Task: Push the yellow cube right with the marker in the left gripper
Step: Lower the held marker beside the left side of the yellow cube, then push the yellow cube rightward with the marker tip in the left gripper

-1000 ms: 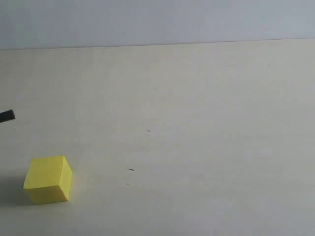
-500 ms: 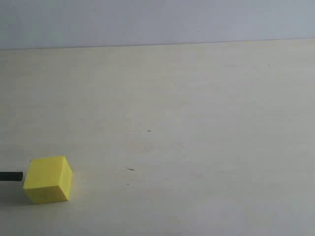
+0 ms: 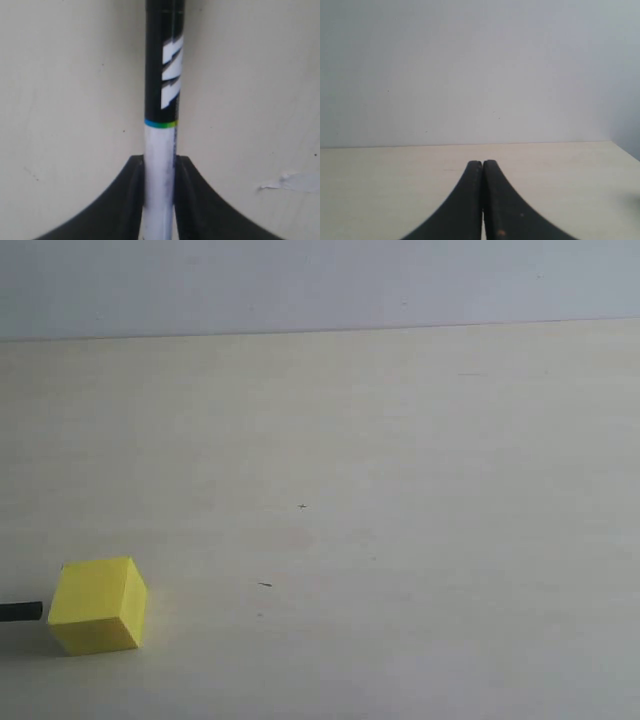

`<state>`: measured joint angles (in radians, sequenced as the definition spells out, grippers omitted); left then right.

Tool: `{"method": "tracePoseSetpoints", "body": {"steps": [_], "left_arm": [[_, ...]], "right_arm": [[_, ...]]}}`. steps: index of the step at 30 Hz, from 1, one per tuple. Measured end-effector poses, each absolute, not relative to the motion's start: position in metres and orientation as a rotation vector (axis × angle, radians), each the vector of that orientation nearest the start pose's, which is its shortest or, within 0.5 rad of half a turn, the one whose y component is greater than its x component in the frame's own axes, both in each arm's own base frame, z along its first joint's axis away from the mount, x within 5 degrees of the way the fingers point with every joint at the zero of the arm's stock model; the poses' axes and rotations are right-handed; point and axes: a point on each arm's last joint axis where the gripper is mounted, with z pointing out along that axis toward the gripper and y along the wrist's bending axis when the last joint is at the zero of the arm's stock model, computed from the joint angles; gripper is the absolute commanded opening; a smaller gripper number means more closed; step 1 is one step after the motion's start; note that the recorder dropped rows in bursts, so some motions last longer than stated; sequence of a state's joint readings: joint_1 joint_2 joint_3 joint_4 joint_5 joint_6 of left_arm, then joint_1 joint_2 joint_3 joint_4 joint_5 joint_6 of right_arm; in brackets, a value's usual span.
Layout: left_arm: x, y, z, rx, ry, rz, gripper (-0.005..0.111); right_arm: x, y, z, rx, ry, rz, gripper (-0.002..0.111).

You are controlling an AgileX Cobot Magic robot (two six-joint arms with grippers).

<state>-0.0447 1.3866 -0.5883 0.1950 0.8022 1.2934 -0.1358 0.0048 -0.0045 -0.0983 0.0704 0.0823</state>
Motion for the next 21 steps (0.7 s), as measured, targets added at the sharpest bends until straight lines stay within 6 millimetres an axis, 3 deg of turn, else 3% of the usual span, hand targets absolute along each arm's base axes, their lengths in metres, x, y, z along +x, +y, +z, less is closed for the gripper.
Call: {"method": "tracePoseSetpoints", "body": {"steps": [14, 21], "left_arm": [[0.198, 0.002, 0.162, 2.139, 2.381, 0.17, 0.0], [0.208, -0.037, 0.171, 2.154, 2.201, 0.092, 0.0]], "right_arm": [[0.056, -0.008, 0.208, 0.099, 1.552, -0.125, 0.0], [0.056, -0.008, 0.208, 0.099, 1.552, -0.125, 0.0]]}}
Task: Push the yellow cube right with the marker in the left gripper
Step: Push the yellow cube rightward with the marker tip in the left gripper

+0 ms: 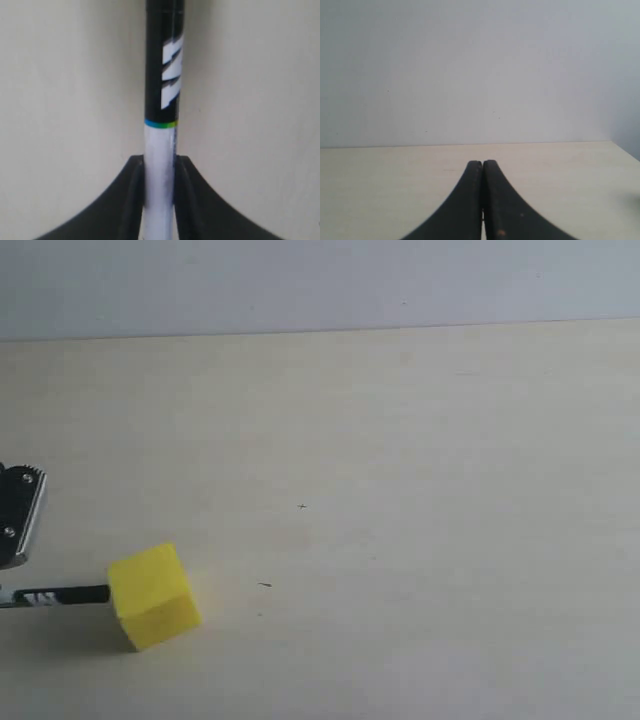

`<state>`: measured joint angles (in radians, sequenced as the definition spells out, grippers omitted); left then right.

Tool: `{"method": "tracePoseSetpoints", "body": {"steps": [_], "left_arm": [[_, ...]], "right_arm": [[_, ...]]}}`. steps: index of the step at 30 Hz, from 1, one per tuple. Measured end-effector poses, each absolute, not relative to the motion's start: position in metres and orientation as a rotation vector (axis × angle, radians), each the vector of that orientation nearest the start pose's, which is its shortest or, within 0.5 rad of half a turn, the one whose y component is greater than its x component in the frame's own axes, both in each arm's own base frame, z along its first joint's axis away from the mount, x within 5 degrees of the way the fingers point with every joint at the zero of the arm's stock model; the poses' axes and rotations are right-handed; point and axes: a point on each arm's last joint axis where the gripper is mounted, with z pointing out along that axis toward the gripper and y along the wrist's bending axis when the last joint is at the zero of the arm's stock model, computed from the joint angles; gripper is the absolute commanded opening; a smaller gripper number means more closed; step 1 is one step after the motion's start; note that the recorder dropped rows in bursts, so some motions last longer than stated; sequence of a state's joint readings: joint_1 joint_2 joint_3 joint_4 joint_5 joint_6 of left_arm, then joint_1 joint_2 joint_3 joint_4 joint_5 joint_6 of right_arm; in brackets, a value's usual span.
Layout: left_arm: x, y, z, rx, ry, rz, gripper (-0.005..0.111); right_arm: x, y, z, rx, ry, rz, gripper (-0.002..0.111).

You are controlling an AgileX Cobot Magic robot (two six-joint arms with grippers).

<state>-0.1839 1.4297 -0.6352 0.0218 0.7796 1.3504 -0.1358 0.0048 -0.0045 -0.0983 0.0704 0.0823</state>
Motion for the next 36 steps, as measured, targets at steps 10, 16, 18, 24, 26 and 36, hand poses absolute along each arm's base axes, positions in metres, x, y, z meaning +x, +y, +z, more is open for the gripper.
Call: {"method": "tracePoseSetpoints", "body": {"steps": [10, 16, 18, 24, 26, 36], "left_arm": [[0.208, -0.014, 0.17, 1.997, 2.372, 0.047, 0.0], [0.216, -0.036, 0.151, 2.082, 2.367, -0.01, 0.0], [0.222, -0.04, 0.142, 2.067, 2.369, -0.013, 0.0], [0.227, -0.042, 0.125, 2.079, 2.392, -0.036, 0.0], [0.231, -0.043, 0.126, 2.068, 2.38, -0.02, 0.0], [0.24, -0.044, 0.133, 2.114, 2.326, -0.012, 0.0]], "right_arm": [[0.056, -0.008, 0.208, 0.099, 1.552, -0.125, 0.0], [0.056, -0.008, 0.208, 0.099, 1.552, -0.125, 0.0], [0.056, -0.008, 0.208, 0.099, 1.552, -0.125, 0.0], [0.056, -0.008, 0.208, 0.099, 1.552, -0.125, 0.0], [0.056, -0.008, 0.208, 0.099, 1.552, -0.125, 0.0], [0.056, -0.008, 0.208, 0.099, 1.552, -0.125, 0.0]]}}
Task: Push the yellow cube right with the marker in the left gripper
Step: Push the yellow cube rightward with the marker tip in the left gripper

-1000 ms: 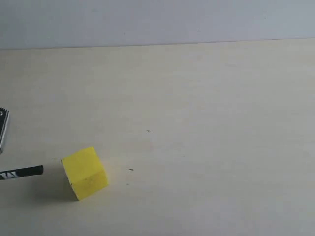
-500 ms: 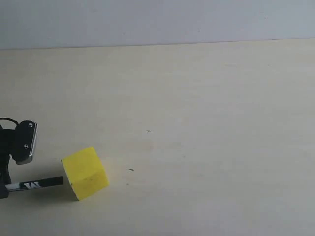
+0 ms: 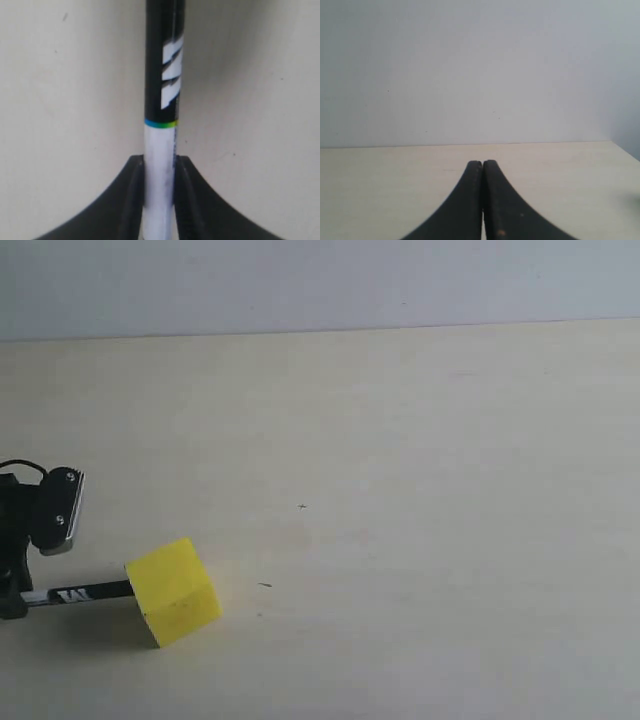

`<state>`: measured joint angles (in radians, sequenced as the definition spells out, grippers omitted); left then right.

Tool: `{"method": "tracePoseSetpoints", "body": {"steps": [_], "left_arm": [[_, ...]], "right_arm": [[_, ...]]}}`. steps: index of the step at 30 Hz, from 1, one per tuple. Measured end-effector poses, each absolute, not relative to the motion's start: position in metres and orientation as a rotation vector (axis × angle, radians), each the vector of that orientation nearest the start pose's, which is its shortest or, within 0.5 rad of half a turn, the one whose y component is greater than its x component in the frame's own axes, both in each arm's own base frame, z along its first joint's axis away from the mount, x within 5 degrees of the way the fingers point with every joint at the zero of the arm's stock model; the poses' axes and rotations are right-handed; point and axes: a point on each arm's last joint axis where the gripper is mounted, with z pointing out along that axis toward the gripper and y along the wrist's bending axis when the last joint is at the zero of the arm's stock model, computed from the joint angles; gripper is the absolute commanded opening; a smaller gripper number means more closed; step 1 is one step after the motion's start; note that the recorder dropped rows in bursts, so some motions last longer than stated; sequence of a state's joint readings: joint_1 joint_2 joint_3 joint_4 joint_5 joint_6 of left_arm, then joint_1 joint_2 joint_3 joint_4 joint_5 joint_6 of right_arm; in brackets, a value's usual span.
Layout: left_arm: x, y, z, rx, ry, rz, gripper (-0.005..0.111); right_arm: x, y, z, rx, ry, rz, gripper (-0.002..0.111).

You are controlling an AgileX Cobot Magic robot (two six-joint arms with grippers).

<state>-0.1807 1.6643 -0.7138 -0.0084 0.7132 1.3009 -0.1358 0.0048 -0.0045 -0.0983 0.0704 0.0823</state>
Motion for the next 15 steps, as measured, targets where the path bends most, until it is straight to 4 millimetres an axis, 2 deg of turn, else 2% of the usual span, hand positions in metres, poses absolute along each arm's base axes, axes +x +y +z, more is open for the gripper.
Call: {"method": "tracePoseSetpoints", "body": {"steps": [9, 15], "left_arm": [[0.2327, -0.0367, 0.1337, 2.169, 2.392, -0.07, 0.0], [0.2318, -0.0448, 0.1337, 2.165, 2.374, -0.09, 0.0]], "right_arm": [[0.0561, -0.0083, 0.2081, 0.099, 1.552, -0.125, 0.0], [0.0561, -0.0083, 0.2081, 0.099, 1.552, -0.125, 0.0]]}}
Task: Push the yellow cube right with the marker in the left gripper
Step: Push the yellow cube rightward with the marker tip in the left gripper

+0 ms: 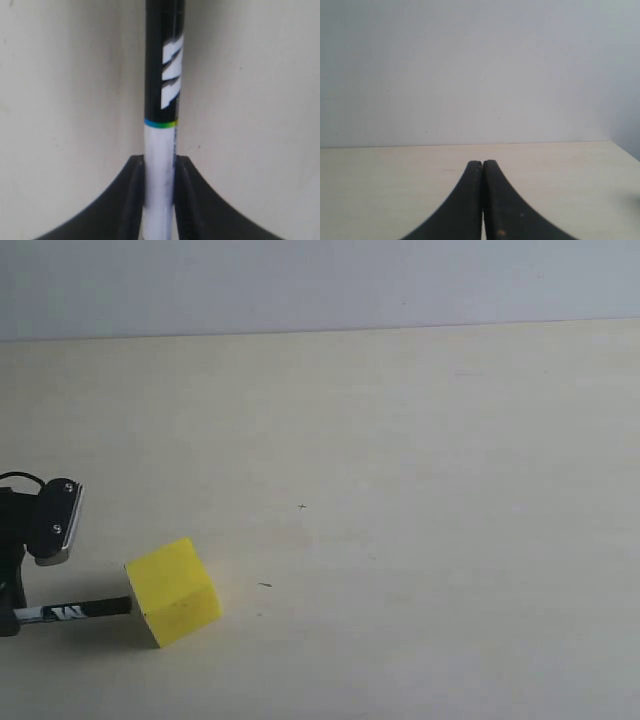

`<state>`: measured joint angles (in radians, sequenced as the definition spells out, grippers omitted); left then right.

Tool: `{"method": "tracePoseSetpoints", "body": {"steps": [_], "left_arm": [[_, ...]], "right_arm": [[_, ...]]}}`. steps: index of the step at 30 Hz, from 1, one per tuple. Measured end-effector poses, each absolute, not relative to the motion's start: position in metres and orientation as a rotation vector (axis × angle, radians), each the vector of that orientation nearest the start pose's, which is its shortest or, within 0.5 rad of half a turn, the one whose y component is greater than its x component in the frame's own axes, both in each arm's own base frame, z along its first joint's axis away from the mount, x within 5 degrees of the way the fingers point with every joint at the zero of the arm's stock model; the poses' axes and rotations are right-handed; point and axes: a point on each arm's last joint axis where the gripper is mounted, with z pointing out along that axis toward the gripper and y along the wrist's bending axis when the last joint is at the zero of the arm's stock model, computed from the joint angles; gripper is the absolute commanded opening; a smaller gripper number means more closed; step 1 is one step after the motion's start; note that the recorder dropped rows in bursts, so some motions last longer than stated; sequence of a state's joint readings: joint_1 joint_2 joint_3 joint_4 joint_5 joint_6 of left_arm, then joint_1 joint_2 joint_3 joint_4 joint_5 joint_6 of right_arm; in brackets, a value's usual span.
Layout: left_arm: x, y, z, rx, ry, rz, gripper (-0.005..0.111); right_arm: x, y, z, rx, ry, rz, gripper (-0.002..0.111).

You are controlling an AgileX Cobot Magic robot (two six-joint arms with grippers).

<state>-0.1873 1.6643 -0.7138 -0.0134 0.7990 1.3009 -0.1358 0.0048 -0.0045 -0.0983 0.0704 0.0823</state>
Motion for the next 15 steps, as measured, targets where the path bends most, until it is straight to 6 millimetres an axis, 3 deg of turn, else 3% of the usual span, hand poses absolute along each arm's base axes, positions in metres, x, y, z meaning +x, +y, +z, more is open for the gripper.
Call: {"method": "tracePoseSetpoints", "body": {"steps": [7, 15], "left_arm": [[0.239, -0.066, 0.134, 2.164, 2.234, -0.009, 0.0], [0.244, -0.049, 0.134, 2.078, 2.296, 0.01, 0.0]], "right_arm": [[0.056, -0.008, 0.208, 0.099, 1.552, -0.125, 0.0], [0.056, -0.008, 0.208, 0.099, 1.552, -0.125, 0.0]]}}
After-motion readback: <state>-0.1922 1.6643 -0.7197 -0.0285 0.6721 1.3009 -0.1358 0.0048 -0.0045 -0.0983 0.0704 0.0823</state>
